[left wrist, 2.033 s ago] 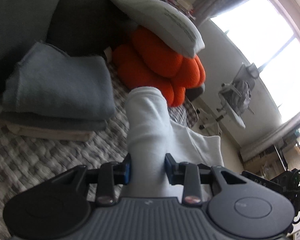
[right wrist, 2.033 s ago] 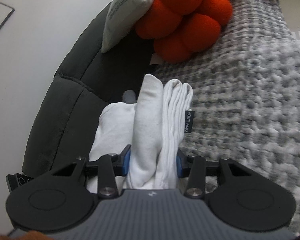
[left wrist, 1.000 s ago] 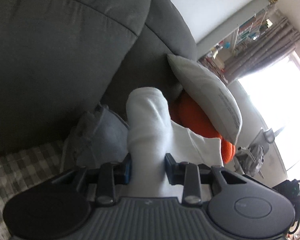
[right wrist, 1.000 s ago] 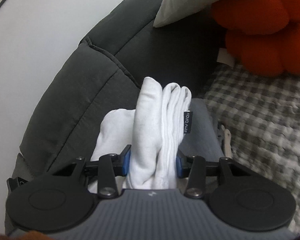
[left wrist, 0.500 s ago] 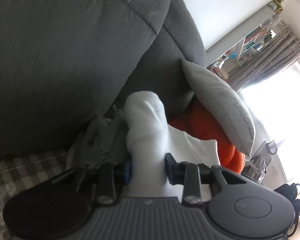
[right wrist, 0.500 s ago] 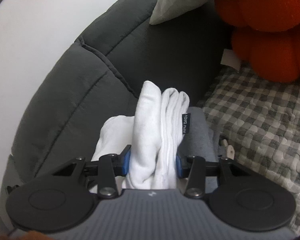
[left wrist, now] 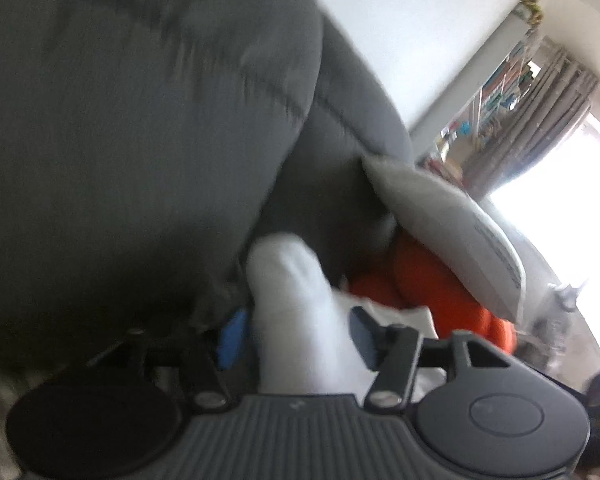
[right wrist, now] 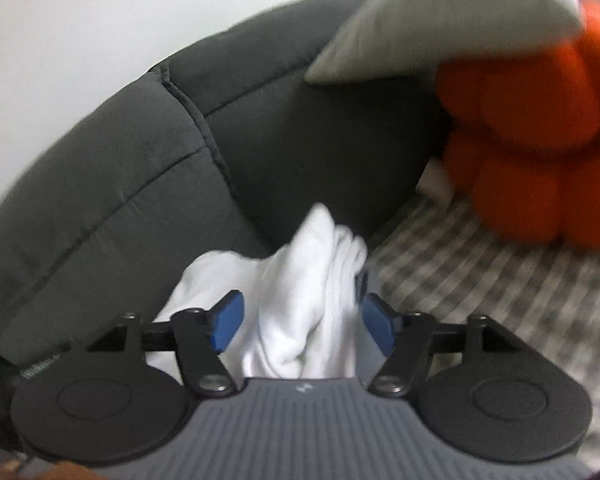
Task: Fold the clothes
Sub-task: 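Lower the white shirt bundle onto the stack of folded grey clothes with both tools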
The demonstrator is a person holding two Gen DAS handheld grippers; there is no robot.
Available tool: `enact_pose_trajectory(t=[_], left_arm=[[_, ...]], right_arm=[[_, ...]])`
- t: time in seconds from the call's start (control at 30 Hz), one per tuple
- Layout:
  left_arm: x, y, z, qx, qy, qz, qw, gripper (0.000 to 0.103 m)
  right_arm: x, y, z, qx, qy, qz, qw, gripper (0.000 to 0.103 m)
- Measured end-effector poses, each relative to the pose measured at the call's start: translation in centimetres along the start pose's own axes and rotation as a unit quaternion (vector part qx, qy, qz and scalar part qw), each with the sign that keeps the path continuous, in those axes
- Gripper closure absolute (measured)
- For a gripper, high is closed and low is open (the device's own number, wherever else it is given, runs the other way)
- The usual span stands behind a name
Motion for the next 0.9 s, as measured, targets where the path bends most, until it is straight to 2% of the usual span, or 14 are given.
enact_pose_trajectory(t=[0.07, 0.2, 0.37, 0.63, 0.9], left_arm=[[0.5, -0.4, 1.1, -0.029, 0.000, 0.022, 0.9993, 0.039], [0.6, -0.2, 3.4, -0.080, 0.025, 0.040, 0.9957, 0.039], [-0.8, 0.7, 4.0, -0.112, 0.036, 0.022, 0.9928, 0.041], [-2.5, 2.1, 3.1, -0.139, 0.026, 0.010, 0.9899, 0.041], [-2.7, 3.7, 2.4, -0.165, 0.022, 0.013, 0.9860, 0.041]], right_arm=[[0.6, -0.4, -0.8, 0.044, 0.028, 0.021, 0.998, 0.031], [1.4, -0.3, -2.7, 0.114, 0.043, 0.059, 0.991, 0.031], [1.1, 0.3, -3.8, 0.160, 0.037, 0.073, 0.984, 0.031], [-1.0, 2.5, -2.1, 0.153, 0.032, 0.037, 0.987, 0.033], [-2.3, 4.2, -0.6, 0.090, -0.002, 0.022, 0.996, 0.035]])
Point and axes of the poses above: each gripper's, at about its wrist camera, not at the fingertips, and x roughly against the way its jaws point, z to its right, y to its underside, the point moved 8 cm from there along -x, roughly the way its jaws point, and after that the axes turned 2 degrees about -y, right-handed, at the moved point
